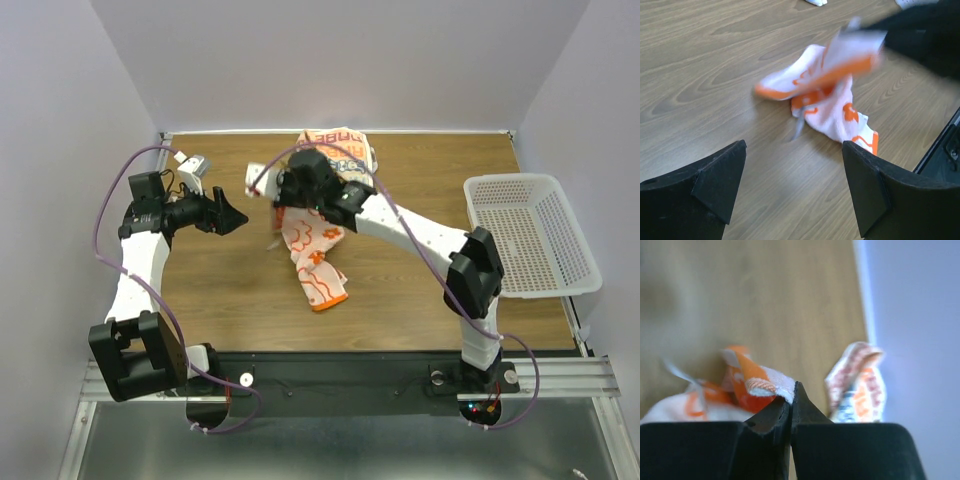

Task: Roll the towels
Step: Flatten the towel

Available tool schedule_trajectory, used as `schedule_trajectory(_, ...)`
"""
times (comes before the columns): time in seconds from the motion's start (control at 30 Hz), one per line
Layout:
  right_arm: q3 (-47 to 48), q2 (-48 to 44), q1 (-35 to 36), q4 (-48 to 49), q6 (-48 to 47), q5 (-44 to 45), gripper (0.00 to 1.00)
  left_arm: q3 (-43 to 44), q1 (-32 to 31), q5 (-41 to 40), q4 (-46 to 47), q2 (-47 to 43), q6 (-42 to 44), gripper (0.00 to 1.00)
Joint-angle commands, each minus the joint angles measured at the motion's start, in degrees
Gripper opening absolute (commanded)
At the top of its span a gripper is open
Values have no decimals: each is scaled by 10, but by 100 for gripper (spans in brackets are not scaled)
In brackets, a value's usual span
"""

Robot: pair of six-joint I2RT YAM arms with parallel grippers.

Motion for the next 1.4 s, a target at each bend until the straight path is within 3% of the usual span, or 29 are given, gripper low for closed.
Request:
schedule_trajectory(0.0, 151, -12, -39, 42, 149, 67, 1, 23, 4, -5, 2, -31, 6, 88)
schedule_trajectory(0.1, 191, -17, -73, 42, 180, 128, 1, 30, 1, -25, -15, -40, 39, 88)
schedule_trajectory(0.2, 163, -41, -134, 41, 216, 146, 1, 33, -6, -55, -32, -45, 79, 89)
schedule_trajectory(0.3, 76, -70, -185, 34, 254, 132, 1, 27, -36, -94, -46, -40, 114, 89)
schedule_trajectory(0.43, -77, -125, -227, 32, 307, 127, 1, -4, -166, -208, -33, -31, 163, 89)
schedule_trajectory(0.53, -162, -155, -258, 31, 348, 124, 1, -27, -212, -236, 3, -10, 171, 88)
schedule_trajectory(0.73, -256, -204, -281, 29, 386, 115, 1, 7, -226, -251, 44, 113, 169, 81)
schedule_trajectory(1.07, -286, -235, -295, 20, 407, 128, 1, 201, -226, -282, 102, 324, 75, 58)
schedule_trajectory(1.37, -292, -216, -304, 17, 414, 115, 1, 285, -229, -261, 102, 418, 55, 58)
